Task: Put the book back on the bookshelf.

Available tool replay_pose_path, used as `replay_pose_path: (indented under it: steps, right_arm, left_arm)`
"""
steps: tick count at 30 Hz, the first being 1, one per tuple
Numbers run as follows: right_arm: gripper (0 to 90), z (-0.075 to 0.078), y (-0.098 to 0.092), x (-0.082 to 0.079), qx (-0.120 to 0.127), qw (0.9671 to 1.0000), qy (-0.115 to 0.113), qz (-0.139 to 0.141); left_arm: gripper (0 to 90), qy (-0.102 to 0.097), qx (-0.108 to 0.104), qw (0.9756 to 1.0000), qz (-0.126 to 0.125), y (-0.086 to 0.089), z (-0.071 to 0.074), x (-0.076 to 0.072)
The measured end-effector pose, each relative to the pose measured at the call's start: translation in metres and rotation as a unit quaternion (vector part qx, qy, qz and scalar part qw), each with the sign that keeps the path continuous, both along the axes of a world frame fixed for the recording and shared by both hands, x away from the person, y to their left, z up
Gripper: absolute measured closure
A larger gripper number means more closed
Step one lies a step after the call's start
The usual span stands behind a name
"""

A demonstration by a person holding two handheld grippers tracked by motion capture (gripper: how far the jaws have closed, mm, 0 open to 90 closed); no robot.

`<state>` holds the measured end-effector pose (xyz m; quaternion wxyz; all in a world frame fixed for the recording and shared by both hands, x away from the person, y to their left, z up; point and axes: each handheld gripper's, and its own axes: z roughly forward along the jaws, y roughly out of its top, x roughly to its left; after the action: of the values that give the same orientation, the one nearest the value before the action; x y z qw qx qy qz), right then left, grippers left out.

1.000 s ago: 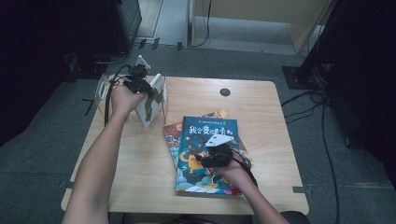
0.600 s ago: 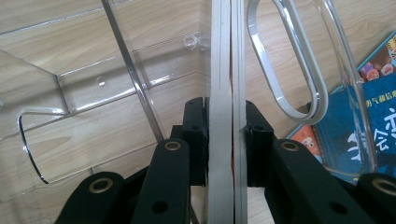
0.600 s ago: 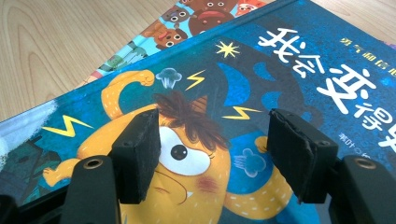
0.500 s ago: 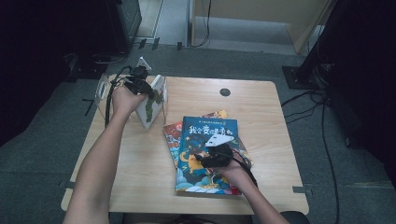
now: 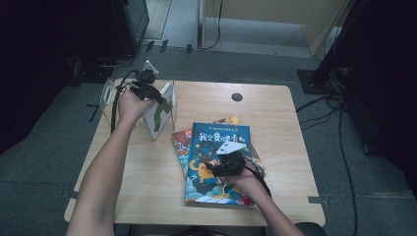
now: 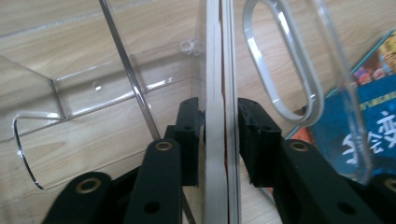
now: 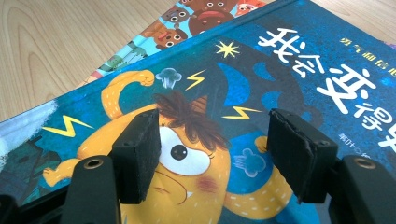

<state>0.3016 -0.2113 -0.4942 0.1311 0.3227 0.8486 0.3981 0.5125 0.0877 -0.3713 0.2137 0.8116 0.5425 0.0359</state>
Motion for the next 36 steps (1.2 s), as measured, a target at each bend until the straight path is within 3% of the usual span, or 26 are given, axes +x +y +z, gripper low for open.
replay_pose_path:
  steps: [5, 14, 18, 24, 36]
  right_arm:
    - [35.0, 0.000, 0.000, 0.000, 0.000, 1.0000, 0.000, 0.000]
    - [35.0, 0.000, 0.000, 0.000, 0.000, 1.0000, 0.000, 0.000]
    - [35.0, 0.000, 0.000, 0.000, 0.000, 1.0000, 0.000, 0.000]
    - [35.1, 0.000, 0.000, 0.000, -0.001, 1.0000, -0.001, 0.001]
    - [38.7, 0.001, -0.004, 0.001, 0.003, 1.0000, 0.002, 0.001]
  left_arm:
    - [63.6, -0.023, 0.001, 0.9997, -0.005, 0.004, 0.012, -0.002]
    - [57.7, -0.042, -0.013, 0.9990, -0.014, 0.009, 0.024, -0.010]
    - [57.3, -0.069, -0.006, 0.9975, -0.016, 0.010, 0.032, -0.019]
    - [57.7, -0.067, -0.022, 0.9973, -0.023, 0.011, 0.041, -0.031]
    - [59.1, -0.072, -0.040, 0.9958, -0.039, 0.014, 0.039, -0.055]
